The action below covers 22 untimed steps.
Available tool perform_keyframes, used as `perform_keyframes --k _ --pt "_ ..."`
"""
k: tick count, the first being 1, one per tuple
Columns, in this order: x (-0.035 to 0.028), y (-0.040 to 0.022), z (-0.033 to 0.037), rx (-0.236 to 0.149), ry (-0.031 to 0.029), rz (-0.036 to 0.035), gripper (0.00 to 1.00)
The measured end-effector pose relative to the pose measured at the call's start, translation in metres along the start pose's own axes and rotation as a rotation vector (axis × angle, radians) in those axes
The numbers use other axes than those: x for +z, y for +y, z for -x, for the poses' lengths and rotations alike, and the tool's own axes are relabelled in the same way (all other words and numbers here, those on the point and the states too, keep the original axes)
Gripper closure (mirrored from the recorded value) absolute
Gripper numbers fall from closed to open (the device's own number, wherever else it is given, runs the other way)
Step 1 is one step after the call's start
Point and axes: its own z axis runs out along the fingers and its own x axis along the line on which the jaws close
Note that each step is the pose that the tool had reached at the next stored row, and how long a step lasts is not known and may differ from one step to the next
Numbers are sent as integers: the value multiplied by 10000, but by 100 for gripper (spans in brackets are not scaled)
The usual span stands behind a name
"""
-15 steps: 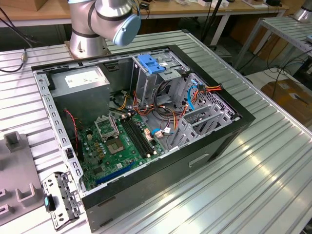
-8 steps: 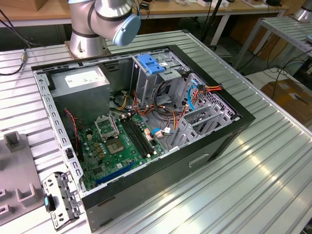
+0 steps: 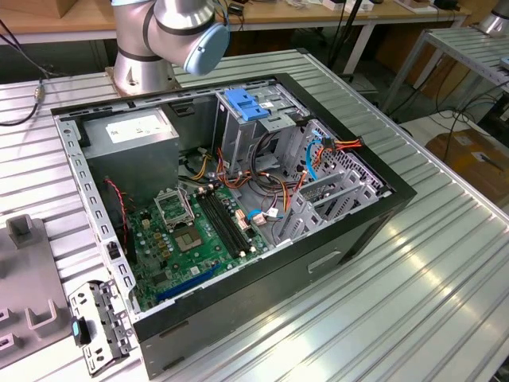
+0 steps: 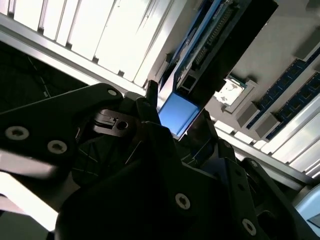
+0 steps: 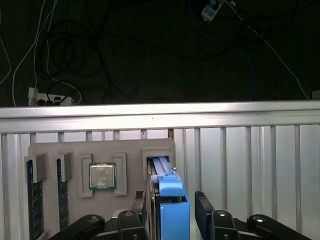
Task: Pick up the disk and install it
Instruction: 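Pick up the disk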
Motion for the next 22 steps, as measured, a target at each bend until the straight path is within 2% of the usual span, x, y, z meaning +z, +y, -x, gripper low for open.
perform_keyframes --k 13,15,22 --pt "128 1 1 -20 -27 3 49" --pt "169 1 1 -20 -27 3 49" --pt "173 2 5 -19 -15 -1 49"
